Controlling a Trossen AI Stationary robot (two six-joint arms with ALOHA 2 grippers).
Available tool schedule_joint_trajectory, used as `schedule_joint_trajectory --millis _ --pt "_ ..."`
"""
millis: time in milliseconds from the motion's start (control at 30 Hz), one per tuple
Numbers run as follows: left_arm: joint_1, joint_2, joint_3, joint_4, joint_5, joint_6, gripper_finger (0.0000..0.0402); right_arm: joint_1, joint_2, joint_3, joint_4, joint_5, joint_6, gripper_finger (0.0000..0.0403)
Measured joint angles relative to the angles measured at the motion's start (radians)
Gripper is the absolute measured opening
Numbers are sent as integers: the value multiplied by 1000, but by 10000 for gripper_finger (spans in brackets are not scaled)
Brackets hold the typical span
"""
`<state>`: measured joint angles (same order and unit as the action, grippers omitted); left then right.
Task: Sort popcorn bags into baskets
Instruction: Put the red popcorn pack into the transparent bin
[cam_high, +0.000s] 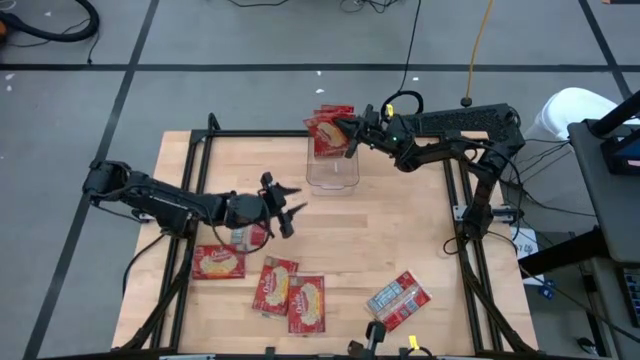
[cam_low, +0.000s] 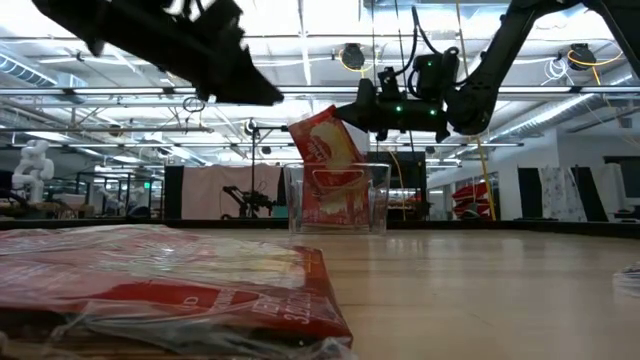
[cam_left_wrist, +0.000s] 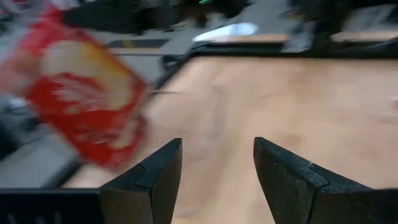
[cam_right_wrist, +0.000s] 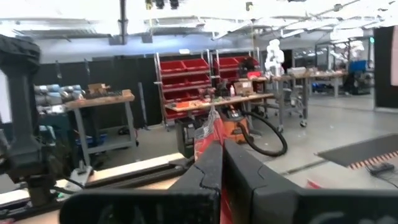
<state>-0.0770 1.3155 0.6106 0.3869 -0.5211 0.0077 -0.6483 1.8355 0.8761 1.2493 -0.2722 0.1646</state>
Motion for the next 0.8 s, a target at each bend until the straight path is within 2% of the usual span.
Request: schedule_joint_trajectory --millis 67,133,267,400,533,667,800 --pt "78 0 0 -6 0 12 202 -3 0 0 -4 -15 0 0" --pt "176 0 0 7 42 15 202 -4 0 0 -2 -19 0 0" --pt "391 0 0 77 283 28 202 -3 0 0 -4 -21 0 0" --pt "589 5 0 146 445 85 202 -3 0 0 1 -22 0 0" --pt "763 13 -1 224 757 114 202 -3 0 0 4 -24 0 0" --pt "851 67 -1 330 942 50 202 -5 0 0 11 -48 0 0" --pt "859 151 42 378 971 38 202 -6 0 -1 20 -48 -1 0"
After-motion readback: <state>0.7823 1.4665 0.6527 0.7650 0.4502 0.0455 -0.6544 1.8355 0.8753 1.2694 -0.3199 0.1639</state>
